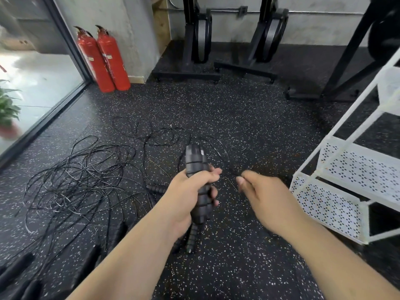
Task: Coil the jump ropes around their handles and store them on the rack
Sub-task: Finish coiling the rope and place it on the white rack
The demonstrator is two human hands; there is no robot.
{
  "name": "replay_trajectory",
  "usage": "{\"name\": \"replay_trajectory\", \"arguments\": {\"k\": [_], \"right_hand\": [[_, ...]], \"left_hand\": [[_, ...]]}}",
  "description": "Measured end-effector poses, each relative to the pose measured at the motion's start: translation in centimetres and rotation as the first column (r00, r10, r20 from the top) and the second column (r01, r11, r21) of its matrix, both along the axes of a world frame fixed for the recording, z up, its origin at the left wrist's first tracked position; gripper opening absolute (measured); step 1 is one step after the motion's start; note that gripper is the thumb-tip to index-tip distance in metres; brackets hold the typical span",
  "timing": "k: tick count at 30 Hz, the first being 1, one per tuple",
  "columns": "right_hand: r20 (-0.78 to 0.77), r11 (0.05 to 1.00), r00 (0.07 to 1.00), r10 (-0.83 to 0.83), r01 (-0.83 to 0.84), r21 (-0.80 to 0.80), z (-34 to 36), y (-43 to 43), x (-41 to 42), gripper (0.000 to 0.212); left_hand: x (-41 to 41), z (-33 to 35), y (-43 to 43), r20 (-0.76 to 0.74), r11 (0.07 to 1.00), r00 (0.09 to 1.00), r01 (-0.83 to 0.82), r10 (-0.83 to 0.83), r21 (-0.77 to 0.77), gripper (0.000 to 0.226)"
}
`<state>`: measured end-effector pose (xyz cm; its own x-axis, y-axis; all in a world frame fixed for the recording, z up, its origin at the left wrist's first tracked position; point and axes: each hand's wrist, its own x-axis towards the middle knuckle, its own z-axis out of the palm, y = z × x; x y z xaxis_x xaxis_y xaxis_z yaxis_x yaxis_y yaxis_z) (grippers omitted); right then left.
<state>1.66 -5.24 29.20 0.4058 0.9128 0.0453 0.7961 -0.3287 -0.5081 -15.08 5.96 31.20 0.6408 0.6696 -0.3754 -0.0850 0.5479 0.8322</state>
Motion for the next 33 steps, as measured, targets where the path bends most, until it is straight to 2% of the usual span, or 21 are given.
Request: {"name": "replay_trajectory", "arguments": {"k": [2,4,6,11,14,16,20,23,28,31,33], "right_hand": [[-0.002,0.999,0.999,0.034,-0.034,-0.041,-0.7,0.2,-1.0,0.034],[-0.031,0.994,0.998,0.063,-0.065,-0.086,-1.3,0.1,-1.6,0.015],[-0.065,0.991,0.994,0.085,-0.091,-0.095,-1.4,0.1,-1.7,0.013],[-0.118,0.989,0.987,0.109,-0.119,-0.084,-0.1,-0.2,0.6,0.031],[-0.118,0.993,0.991,0.059,-0.07,-0.093,1.2,-1.1,3.1,0.033],[-0.112,0.998,0.994,0.02,-0.026,-0.051,1.5,-1.5,4.2,0.035],[-0.131,0.997,0.991,-0.034,0.043,0.069,1.5,-1.3,3.8,0.037],[-0.154,0.997,0.988,-0.001,0.013,0.072,1.2,-0.9,2.4,0.036],[-0.149,0.998,0.988,0.05,-0.043,0.051,-0.6,-0.2,0.3,0.017],[-0.146,0.997,0.987,0.068,-0.064,0.031,-0.8,-0.1,0.4,0.017],[-0.163,0.997,0.984,0.073,-0.074,-0.003,-0.4,-0.3,1.1,0.023]], "left_hand": [[0.3,-0.4,-0.6,0.029,0.998,0.998,0.053,-0.052,-0.026,0.013],[0.6,-0.9,-1.0,0.044,0.993,0.994,0.106,-0.104,-0.042,0.022],[0.9,-1.2,-1.1,0.046,0.993,0.994,0.102,-0.099,-0.058,0.024],[0.7,-0.3,0.8,0.074,0.985,0.992,-0.089,0.101,-0.148,0.034],[-0.8,0.8,3.6,0.142,0.935,0.94,-0.274,0.309,-0.225,0.038],[-1.7,1.2,4.6,0.201,0.919,0.911,-0.31,0.36,-0.242,0.036],[-1.3,0.7,3.3,0.148,0.965,0.963,-0.197,0.223,-0.171,0.053],[-0.4,-0.2,1.5,0.104,0.989,0.992,-0.057,0.072,-0.138,0.06],[1.1,-1.3,-1.3,0.133,0.974,0.976,0.189,-0.172,-0.126,0.047],[1.4,-1.4,-1.5,0.136,0.967,0.971,0.215,-0.196,-0.136,0.047],[1.2,-0.9,-0.6,0.146,0.977,0.979,0.165,-0.146,-0.134,0.045]]}}
